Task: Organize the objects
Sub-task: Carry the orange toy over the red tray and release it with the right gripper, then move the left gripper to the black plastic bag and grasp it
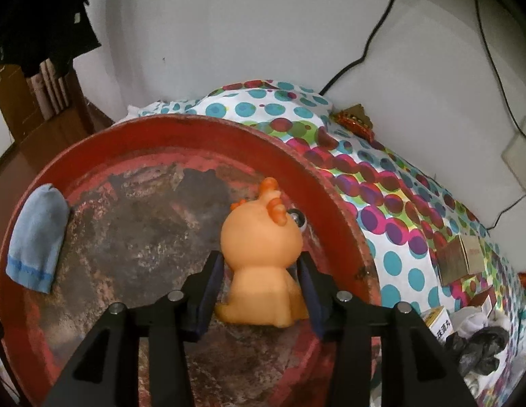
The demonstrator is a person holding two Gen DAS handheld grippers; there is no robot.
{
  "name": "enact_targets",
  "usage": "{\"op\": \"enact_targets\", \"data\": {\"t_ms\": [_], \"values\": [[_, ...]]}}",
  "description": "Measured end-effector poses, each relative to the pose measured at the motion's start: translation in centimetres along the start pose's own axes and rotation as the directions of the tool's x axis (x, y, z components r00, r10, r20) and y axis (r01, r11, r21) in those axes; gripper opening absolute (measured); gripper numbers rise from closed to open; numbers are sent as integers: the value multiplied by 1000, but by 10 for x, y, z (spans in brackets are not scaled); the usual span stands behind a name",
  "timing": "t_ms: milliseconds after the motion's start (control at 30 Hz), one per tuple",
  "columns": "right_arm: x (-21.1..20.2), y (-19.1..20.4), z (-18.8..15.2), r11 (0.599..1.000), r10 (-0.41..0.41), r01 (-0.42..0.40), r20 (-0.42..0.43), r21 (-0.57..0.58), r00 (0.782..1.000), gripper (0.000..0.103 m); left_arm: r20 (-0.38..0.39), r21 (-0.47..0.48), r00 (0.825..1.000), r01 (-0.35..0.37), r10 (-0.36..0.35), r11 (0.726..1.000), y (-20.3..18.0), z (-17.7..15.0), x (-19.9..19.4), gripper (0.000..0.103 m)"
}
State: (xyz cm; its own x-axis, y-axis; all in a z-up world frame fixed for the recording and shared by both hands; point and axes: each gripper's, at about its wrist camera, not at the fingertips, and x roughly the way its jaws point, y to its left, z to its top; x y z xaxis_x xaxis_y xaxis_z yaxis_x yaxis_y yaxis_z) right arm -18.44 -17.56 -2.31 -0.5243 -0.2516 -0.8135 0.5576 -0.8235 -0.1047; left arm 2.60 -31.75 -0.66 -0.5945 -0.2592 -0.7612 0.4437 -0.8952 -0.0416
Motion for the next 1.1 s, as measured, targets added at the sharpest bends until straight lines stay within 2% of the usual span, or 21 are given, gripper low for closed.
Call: {"op": "enact_targets", "data": {"t_ms": [67, 167, 300, 533, 667, 833, 967, 1100], "values": [[-5, 1, -1, 1000, -21, 21, 15, -6, 1000, 60, 3, 17, 1000, -8, 8, 1000, -4, 0, 0, 103], [-14, 2, -5, 999, -28, 28, 25, -25, 999, 64, 9, 26, 1000, -1, 0, 1000, -7, -1, -2, 103], [-35, -6, -15, 1000, -14, 14, 50, 6, 999, 64, 23, 47, 1000, -14, 13, 999, -11, -2, -4, 103], [-94, -51, -51, 997, 12, -22, 127, 80, 992, 64, 37, 66, 999, -16, 13, 998, -18, -5, -5, 103], [-127, -103, -84, 988, -94, 68, 192, 139, 977, 64, 43, 84, 999, 13, -16, 996, -27, -7, -8, 103], [-140, -191, -126, 941, -249, 202, 150, 271, 957, 64, 53, 131, 999, -6, -1, 991, -43, -13, -11, 103], [-134, -236, -152, 915, -317, 278, 94, 292, 944, 64, 37, 173, 999, 5, -12, 985, -57, -18, -8, 103], [-114, -263, -168, 910, -318, 289, 53, 298, 947, 64, 52, 234, 999, -12, 0, 972, -71, -24, -10, 103]]}}
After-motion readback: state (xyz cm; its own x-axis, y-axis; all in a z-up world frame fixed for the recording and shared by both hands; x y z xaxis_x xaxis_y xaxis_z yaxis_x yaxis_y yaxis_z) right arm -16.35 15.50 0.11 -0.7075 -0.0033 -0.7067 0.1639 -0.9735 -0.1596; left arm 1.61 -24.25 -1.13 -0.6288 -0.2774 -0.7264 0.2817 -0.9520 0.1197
